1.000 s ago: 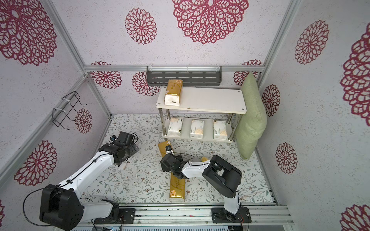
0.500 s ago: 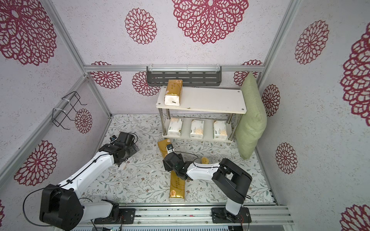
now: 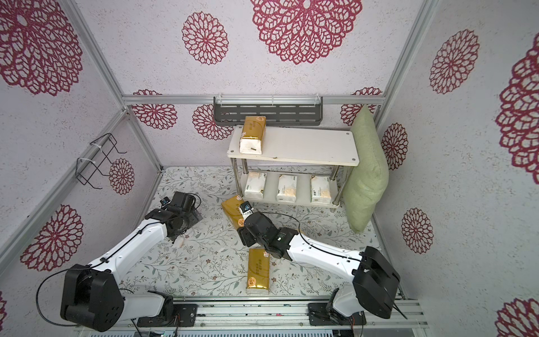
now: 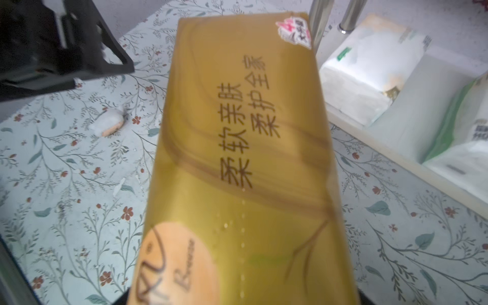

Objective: Place the tissue boxes on the shelf by color
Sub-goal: Pick up the box of tissues from the center of the board.

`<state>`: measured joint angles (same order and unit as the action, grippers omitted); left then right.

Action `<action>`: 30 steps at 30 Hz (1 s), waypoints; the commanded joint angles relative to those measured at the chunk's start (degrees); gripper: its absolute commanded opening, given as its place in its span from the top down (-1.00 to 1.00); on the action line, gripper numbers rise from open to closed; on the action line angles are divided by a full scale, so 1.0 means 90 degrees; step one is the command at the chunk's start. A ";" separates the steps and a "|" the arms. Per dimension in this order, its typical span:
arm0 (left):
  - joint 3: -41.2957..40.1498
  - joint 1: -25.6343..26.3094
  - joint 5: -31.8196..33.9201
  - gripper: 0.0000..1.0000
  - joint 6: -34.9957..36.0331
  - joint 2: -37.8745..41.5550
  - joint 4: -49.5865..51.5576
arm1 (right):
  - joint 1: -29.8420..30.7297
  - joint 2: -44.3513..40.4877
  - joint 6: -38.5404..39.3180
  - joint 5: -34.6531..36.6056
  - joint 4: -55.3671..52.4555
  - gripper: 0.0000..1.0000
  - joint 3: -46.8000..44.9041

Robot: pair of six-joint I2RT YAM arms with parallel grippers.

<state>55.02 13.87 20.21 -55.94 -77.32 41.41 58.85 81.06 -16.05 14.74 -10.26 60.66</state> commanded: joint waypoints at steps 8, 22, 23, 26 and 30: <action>0.0145 -0.0188 -0.0204 -0.95 0.0093 -0.0100 -0.0263 | -0.0242 -0.1377 -0.0067 0.0184 -0.2291 -0.35 0.1552; 0.0161 -0.0340 -0.0429 -0.95 0.0151 -0.0149 -0.0389 | -0.0755 -0.2598 -0.0199 0.0869 -0.3658 -0.25 0.2532; 0.0158 -0.0345 -0.0442 -0.95 0.0157 -0.0154 -0.0392 | -0.0762 -0.2646 -0.0189 0.1023 -0.3705 -0.25 0.2591; 0.0156 -0.0350 -0.0467 -0.95 0.0152 -0.0159 -0.0392 | -0.0828 -0.2643 -0.0182 0.1585 -0.3901 -0.25 0.2854; 0.0168 -0.0347 -0.0521 -0.95 0.0123 -0.0193 -0.0445 | -0.0928 -0.2493 -0.0042 0.2389 -0.3690 -0.25 0.3133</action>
<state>55.13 11.29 16.05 -55.46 -78.50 38.92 51.31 58.57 -17.04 27.70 -46.50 85.89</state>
